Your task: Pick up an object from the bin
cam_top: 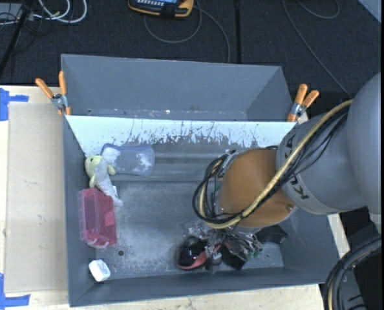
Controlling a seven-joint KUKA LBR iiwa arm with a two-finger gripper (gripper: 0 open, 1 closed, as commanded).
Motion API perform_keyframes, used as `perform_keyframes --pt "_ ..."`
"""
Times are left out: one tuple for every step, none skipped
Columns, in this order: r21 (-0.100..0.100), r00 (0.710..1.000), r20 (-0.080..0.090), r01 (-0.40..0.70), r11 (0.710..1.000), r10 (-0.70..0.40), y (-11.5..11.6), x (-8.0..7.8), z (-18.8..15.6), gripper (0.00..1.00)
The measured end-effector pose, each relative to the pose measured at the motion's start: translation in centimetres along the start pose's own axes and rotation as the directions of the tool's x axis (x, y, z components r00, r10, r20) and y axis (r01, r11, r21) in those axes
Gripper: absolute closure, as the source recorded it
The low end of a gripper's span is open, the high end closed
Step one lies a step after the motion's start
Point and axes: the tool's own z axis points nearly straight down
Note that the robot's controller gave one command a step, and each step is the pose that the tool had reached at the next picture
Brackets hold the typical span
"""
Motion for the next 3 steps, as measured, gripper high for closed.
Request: perform_keyframes --pt "-0.002 1.0 -0.008 -0.01 1.0 0.01 0.4 0.0 -5.0 1.0" --pt "-0.002 1.0 -0.005 -0.025 1.0 0.025 -0.1 0.0 -11.7 1.0" --pt "-0.002 1.0 -0.01 -0.023 1.0 0.023 1.1 -0.8 -15.8 1.0"
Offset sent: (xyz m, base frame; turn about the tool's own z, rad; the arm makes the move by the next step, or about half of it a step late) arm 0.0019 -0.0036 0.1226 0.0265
